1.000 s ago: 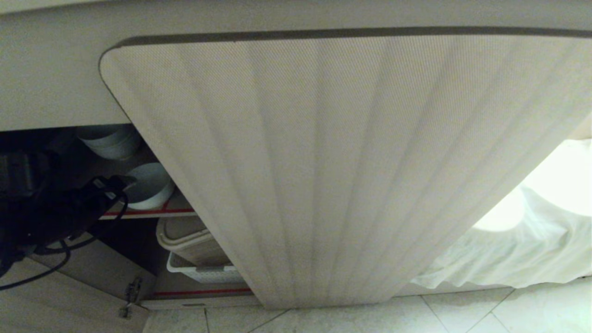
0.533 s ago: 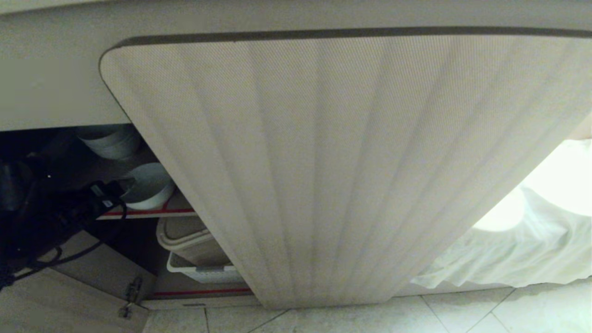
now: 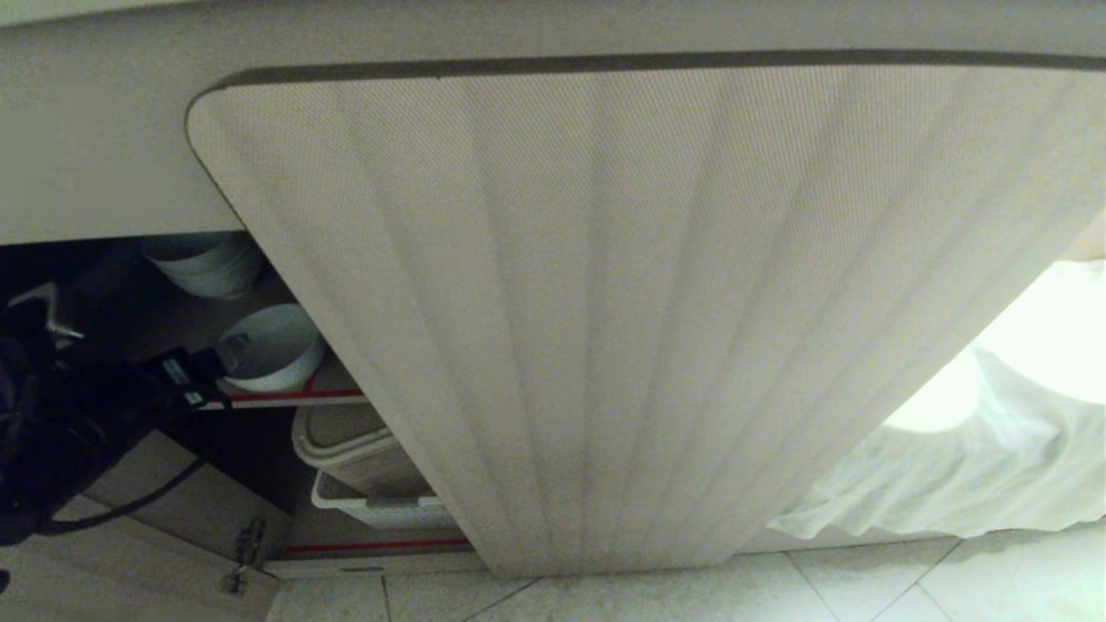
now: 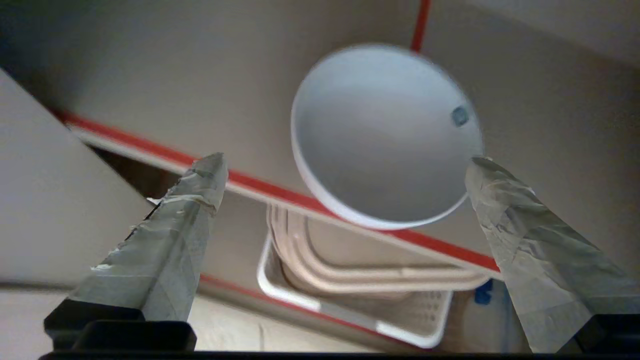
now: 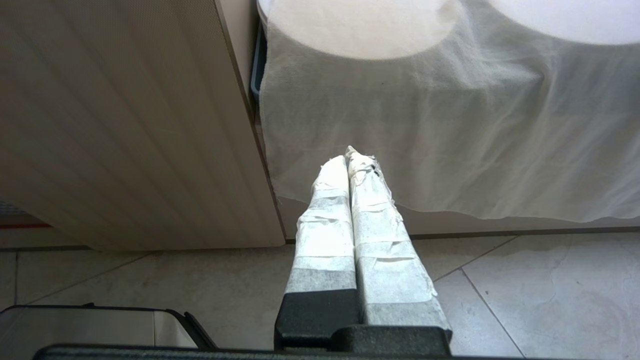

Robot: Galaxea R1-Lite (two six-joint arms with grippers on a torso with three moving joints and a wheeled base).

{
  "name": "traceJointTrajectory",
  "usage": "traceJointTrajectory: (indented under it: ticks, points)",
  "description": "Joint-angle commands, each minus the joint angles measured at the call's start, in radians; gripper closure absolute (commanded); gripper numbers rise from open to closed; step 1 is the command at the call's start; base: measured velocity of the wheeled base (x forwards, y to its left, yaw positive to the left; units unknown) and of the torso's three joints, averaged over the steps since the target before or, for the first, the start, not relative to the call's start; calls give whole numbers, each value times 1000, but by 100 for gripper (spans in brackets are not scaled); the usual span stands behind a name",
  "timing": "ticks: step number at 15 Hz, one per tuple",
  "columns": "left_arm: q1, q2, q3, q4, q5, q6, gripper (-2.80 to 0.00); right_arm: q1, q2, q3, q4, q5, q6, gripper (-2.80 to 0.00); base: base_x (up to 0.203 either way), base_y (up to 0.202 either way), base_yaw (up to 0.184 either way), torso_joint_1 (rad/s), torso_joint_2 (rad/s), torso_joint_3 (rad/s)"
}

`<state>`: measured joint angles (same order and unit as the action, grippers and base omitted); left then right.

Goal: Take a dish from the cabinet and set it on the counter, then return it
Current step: Close the cabinet door

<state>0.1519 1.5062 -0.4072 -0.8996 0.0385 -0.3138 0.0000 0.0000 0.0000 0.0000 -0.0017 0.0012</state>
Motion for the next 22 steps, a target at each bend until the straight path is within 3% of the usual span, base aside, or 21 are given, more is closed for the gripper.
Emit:
traceJointTrajectory:
  ticks: [1, 8, 13, 14, 22]
  points:
    - [-7, -38, 37, -38, 0, 19, -280, 0, 0, 0, 0, 0, 0, 0, 0, 0, 0, 0, 0, 0]
    - [-9, -158, 121, -38, -1, 90, -280, 0, 0, 0, 0, 0, 0, 0, 0, 0, 0, 0, 0, 0]
    - [-27, -228, 157, -27, 1, 97, -280, 0, 0, 0, 0, 0, -1, 0, 0, 0, 0, 0, 0, 0]
    - [-31, -233, 157, -27, 1, 97, 0, 0, 0, 0, 0, 0, 0, 0, 0, 0, 0, 0, 0, 0]
    - [-53, -325, 185, 57, 0, 118, 0, 0, 0, 0, 0, 0, -1, 0, 0, 0, 0, 0, 0, 0]
